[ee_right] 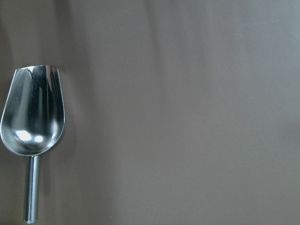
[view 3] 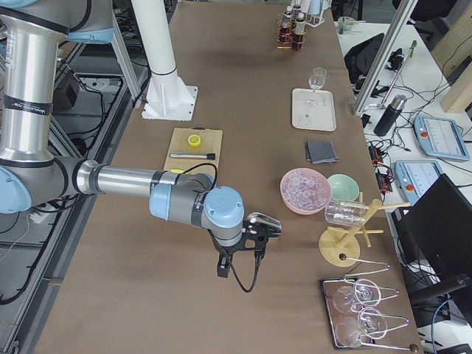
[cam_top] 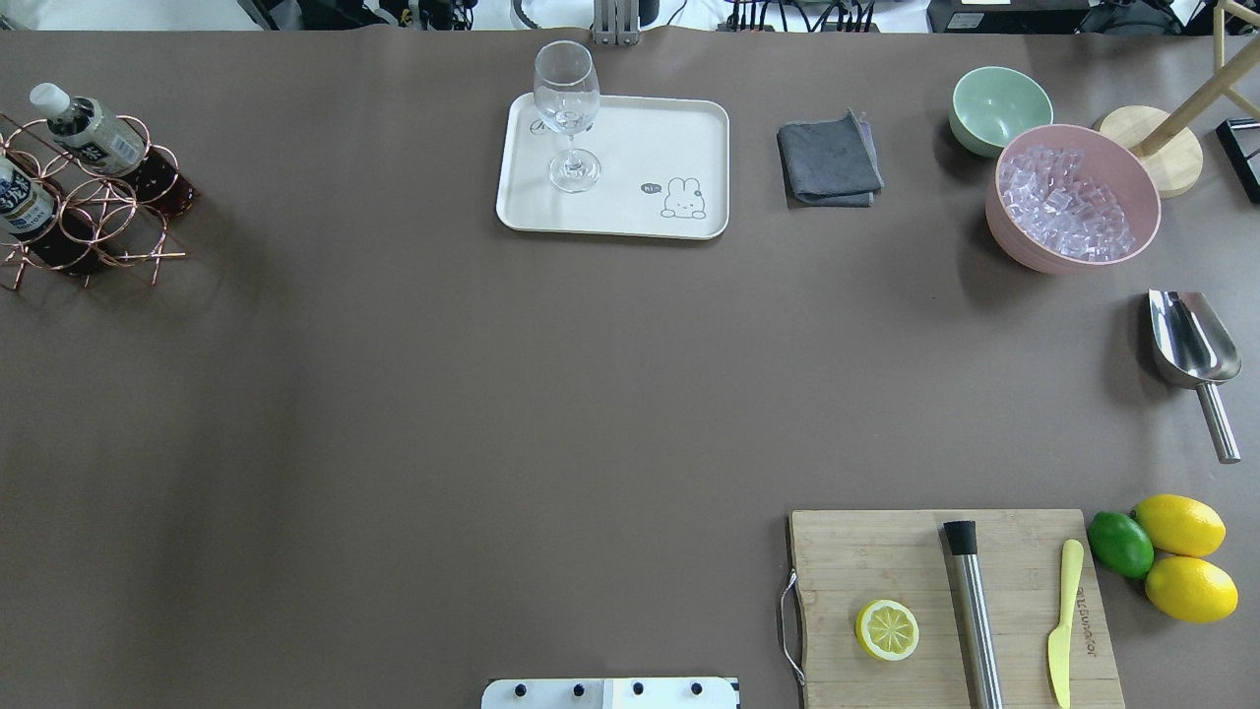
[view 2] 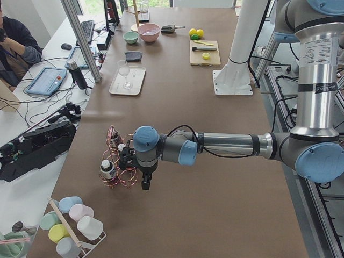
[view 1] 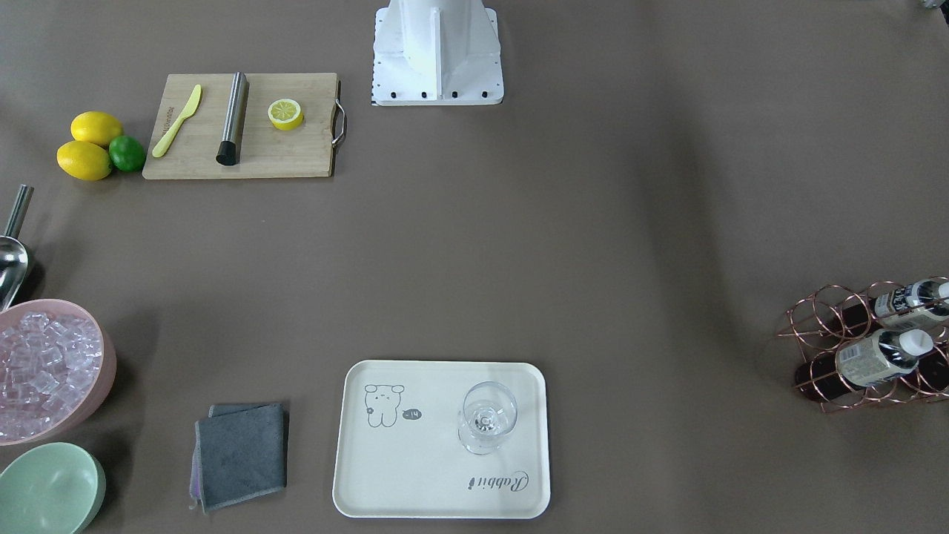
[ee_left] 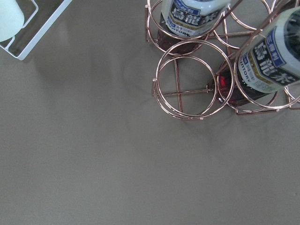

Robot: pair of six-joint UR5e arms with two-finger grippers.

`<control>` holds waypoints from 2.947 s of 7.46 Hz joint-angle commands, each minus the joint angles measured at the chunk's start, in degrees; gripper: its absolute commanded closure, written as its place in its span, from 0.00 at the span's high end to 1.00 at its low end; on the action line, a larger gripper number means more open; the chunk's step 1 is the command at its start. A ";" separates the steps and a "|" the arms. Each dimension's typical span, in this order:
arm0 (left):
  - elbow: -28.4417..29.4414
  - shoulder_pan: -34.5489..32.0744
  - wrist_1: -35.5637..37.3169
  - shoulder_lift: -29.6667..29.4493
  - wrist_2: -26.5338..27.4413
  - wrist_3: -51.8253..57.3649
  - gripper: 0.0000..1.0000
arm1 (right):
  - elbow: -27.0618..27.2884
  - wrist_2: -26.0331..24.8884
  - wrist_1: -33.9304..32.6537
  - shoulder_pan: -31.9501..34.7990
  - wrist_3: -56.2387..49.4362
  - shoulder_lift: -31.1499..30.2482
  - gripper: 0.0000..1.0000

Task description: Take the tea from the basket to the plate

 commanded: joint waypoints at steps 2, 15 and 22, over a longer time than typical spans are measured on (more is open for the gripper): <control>-0.14 0.00 -0.05 -0.06 0.15 0.22 0.98 | 0.01 -0.08 0.00 0.00 -0.03 -0.02 1.00; -6.29 -1.76 6.90 1.00 -2.31 0.40 0.98 | 0.10 0.00 0.00 0.00 -0.03 -0.02 1.00; -6.12 -1.49 6.46 0.30 -2.40 0.49 0.98 | 0.19 0.09 0.00 0.00 -0.03 -0.11 1.00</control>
